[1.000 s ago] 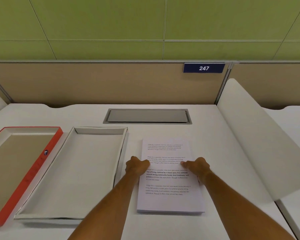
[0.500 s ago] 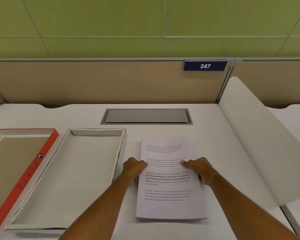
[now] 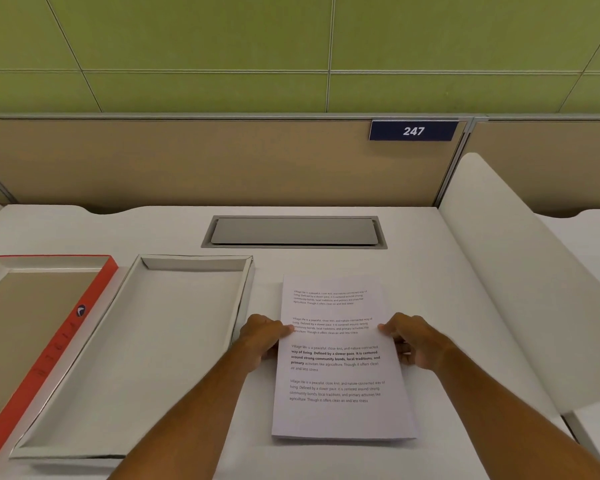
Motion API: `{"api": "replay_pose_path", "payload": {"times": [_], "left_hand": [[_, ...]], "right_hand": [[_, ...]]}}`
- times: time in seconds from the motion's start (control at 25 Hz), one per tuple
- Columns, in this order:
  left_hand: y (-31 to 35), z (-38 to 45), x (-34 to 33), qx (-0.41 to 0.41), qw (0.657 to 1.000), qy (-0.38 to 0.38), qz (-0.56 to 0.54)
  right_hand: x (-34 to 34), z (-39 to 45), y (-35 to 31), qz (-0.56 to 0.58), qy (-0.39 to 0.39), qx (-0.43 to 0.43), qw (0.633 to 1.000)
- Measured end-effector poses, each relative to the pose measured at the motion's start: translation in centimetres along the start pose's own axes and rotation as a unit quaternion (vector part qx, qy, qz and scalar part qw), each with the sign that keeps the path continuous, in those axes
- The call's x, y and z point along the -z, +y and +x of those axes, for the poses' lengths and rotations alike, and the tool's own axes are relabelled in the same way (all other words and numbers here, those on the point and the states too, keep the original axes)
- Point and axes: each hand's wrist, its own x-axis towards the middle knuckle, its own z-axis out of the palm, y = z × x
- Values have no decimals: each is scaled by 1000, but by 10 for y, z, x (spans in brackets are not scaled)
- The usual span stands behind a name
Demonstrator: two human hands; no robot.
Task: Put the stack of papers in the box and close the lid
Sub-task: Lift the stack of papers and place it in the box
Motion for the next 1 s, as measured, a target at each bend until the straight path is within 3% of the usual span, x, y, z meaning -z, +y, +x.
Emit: {"api": "replay_pose_path", "payload": {"times": [0.24, 0.36, 0.68, 1.0], "left_hand": [[11, -5, 7, 15, 998, -44, -37], [21, -11, 10, -27, 998, -39, -30], [74, -46, 34, -229, 972, 12, -41], [74, -64, 43, -306, 951, 37, 25]], "right_hand": [[2, 4, -6, -23, 4, 27, 999], [5, -4, -19, -41, -2, 73, 997], [15, -44, -60, -32, 6, 316, 948], [19, -64, -59, -21, -10, 389, 921]]}}
